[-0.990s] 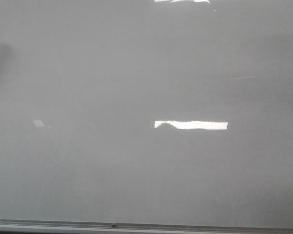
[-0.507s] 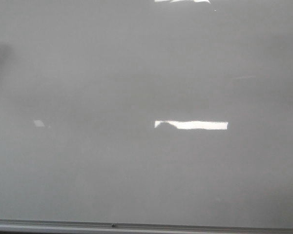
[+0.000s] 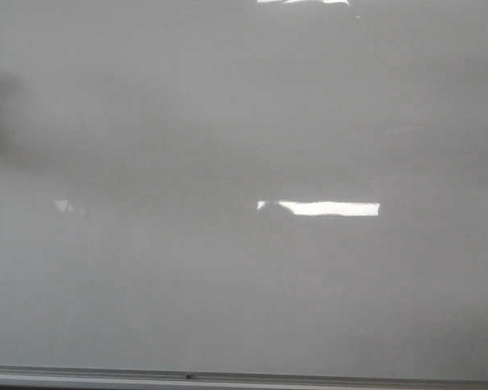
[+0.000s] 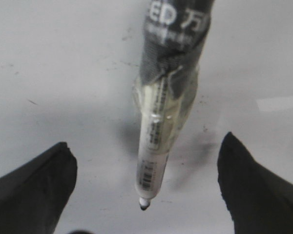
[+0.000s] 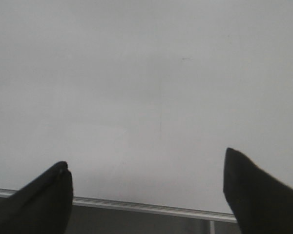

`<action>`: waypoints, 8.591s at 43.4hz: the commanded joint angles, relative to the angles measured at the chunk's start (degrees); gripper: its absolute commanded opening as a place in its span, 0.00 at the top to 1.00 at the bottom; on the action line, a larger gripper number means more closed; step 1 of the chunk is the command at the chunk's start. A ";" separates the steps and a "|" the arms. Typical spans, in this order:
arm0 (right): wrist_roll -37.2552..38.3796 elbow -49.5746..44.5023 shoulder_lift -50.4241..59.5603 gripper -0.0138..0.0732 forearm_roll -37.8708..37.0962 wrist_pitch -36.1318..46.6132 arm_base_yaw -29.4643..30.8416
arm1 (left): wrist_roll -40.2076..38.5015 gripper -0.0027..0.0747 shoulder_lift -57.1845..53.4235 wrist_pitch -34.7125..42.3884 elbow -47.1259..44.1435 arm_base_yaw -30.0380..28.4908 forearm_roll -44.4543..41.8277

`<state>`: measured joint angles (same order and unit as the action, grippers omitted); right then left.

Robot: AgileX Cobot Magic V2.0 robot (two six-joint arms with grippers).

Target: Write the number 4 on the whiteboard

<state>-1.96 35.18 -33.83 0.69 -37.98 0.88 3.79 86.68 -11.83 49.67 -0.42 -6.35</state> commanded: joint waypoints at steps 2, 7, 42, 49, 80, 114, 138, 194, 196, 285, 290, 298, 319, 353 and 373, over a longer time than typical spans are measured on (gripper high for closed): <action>-0.57 1.56 -0.39 0.10 -0.36 4.01 0.28 | 0.01 0.24 0.29 4.58 2.73 -0.07 0.27; -0.57 1.56 -0.39 0.10 -0.36 4.01 0.28 | 0.01 0.26 1.79 4.58 3.51 -0.07 0.27; -0.57 1.88 -0.39 0.10 0.65 4.53 0.28 | 0.01 0.99 -2.94 -3.71 3.51 0.17 -0.08; -0.71 5.64 -1.36 0.10 4.81 -1.04 0.28 | 0.13 0.99 -9.32 -16.81 5.85 2.92 0.22; -37.60 25.43 -22.52 0.10 24.53 -22.76 -11.51 | 34.35 0.99 -11.97 -53.58 23.21 36.07 18.28; -46.56 40.46 -41.61 0.25 25.44 -20.63 -41.40 | 34.76 0.99 -7.25 -52.21 23.41 47.63 17.63; -46.58 40.53 -41.88 0.75 24.95 -22.43 -41.40 | 34.76 0.99 -7.25 -52.07 23.41 47.63 16.98; -0.28 15.44 -12.85 0.84 1.72 3.04 -31.09 | 28.21 0.46 -39.73 -35.29 9.52 16.55 25.96; 0.39 12.45 -11.79 0.84 1.72 5.18 -30.54 | 28.21 0.46 -39.73 -35.04 9.52 16.55 26.17; -0.70 14.37 -41.57 0.92 -0.69 27.83 -26.68 | 28.21 0.46 -39.69 -34.53 9.52 16.55 27.95; -0.70 14.37 -40.02 0.92 -0.69 22.78 -23.41 | 28.21 0.46 -39.69 -34.53 9.52 16.55 27.95; -0.70 14.37 -37.32 0.92 -1.27 19.19 -21.03 | 28.21 0.46 -39.69 -34.53 9.52 16.55 27.95; -0.70 14.37 -36.07 0.92 -0.69 29.01 -25.19 | 28.21 0.46 -39.69 -34.53 9.52 16.55 27.95; -2.71 14.37 -43.04 0.92 -1.20 18.07 -25.39 | 28.21 0.46 -39.69 -33.50 9.52 16.55 27.95; -17.27 14.37 -19.49 0.92 3.78 -3.35 -25.39 | 34.63 0.42 -28.89 -41.03 16.95 26.93 31.84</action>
<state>-12.72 47.73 -57.36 2.10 -37.27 -24.48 37.46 55.36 -54.72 62.48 22.82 22.94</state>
